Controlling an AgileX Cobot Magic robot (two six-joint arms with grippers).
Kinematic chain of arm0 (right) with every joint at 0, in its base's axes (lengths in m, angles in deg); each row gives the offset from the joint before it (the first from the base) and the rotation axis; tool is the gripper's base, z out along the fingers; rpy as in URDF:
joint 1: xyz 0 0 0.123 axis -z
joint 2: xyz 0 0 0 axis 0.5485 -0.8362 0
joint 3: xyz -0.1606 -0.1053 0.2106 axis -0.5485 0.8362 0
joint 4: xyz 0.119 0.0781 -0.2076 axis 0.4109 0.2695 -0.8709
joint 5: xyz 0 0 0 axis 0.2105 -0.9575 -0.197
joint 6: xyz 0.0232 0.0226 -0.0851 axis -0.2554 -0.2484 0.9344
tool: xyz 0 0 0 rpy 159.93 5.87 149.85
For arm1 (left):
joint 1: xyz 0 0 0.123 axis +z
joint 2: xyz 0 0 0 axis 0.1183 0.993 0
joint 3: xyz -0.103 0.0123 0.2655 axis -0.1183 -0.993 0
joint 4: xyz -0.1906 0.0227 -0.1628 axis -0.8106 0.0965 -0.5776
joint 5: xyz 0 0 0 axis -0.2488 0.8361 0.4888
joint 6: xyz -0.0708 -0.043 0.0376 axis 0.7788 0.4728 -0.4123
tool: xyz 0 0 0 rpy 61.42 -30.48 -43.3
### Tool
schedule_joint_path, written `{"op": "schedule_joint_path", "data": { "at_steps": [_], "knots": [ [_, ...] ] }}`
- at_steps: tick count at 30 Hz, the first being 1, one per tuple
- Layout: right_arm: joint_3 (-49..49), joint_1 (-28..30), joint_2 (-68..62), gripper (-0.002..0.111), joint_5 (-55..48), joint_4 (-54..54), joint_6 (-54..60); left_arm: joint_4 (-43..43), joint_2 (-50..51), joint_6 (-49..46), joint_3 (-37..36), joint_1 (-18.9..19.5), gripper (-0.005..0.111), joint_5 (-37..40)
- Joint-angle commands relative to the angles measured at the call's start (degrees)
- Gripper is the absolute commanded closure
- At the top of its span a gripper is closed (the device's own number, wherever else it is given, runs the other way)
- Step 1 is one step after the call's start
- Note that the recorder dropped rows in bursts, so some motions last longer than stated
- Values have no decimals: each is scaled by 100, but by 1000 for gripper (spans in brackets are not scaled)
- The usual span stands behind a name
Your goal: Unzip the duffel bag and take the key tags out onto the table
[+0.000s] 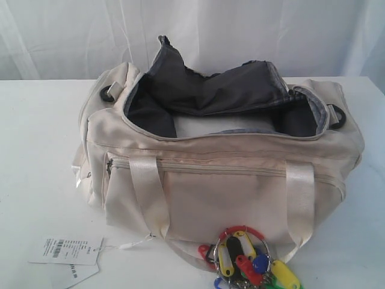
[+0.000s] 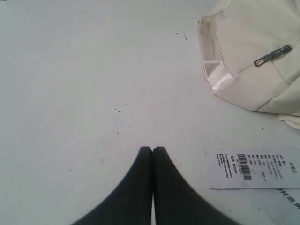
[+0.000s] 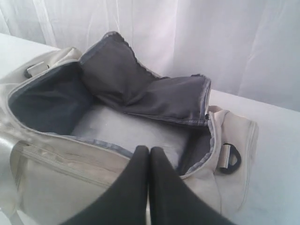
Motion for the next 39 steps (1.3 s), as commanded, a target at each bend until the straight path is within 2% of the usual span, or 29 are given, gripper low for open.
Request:
{"op": "schedule_joint_path", "data": {
  "at_steps": [1, 6, 9, 14, 18, 23, 26, 29, 39],
  "knots": [
    [456, 1, 784, 108, 13, 5, -84, -36, -23, -3, -15, 5, 107, 1],
    [957, 1, 1265, 108, 24, 5, -250, -36, -23, -3, -15, 5, 107, 1],
    [1419, 1, 1468, 108, 417, 5, -250, -36, -23, -3, -15, 5, 107, 1],
    [2623, 1, 2000, 108, 2217, -71, -213, -36, -23, -3, -15, 5, 107, 1],
    [3541, 1, 2357, 108, 3072, -86, -213, -36, -23, -3, -15, 5, 107, 1],
    [4421, 1, 2655, 108, 3204, -384, -226, -36, -23, -3, -15, 5, 107, 1],
    [4421, 1, 2723, 108, 2167, -532, -226, -36, -23, -3, -15, 5, 107, 1],
    [4421, 11, 2746, 108, 1813, -641, -226, -36, -23, -3, -15, 5, 107, 1],
    [4421, 72, 3307, 108, 1600, -1167, -261, -36, -23, -3, -15, 5, 107, 1]
  ]
}}
